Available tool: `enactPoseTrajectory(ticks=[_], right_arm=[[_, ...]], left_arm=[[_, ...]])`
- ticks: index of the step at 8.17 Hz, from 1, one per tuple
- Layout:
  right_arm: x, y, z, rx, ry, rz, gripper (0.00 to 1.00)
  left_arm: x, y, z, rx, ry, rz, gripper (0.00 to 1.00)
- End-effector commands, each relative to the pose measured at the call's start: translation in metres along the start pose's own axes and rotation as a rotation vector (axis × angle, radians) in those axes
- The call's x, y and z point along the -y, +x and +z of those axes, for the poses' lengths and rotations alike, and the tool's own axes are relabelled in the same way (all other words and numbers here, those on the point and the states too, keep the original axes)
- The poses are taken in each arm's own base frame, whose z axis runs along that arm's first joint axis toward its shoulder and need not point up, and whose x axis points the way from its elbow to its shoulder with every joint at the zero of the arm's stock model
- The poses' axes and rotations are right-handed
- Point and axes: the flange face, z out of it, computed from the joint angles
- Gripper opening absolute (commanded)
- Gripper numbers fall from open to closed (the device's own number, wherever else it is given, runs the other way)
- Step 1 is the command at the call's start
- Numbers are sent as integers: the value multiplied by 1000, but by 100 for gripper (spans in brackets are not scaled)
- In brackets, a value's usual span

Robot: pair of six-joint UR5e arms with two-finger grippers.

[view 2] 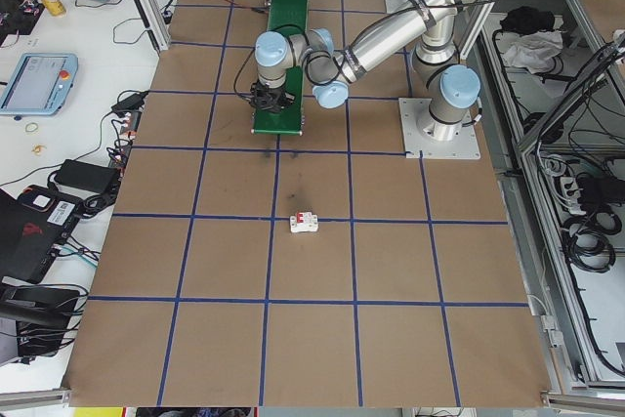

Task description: Move button from left to right

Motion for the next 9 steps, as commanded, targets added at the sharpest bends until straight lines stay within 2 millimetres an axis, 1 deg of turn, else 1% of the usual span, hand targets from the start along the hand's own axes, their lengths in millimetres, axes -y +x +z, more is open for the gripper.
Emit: enactPoseTrajectory(ticks=[1,2,9], right_arm=[[0,0,0,0,1,0,100],[0,0,0,0,0,0,100],[0,0,0,0,0,0,100]], left_arm=[[-1,-3,4,21,-1,16,41],[1,-4,5,37,14,46,99],[1,-4,4,36,17,46,100]])
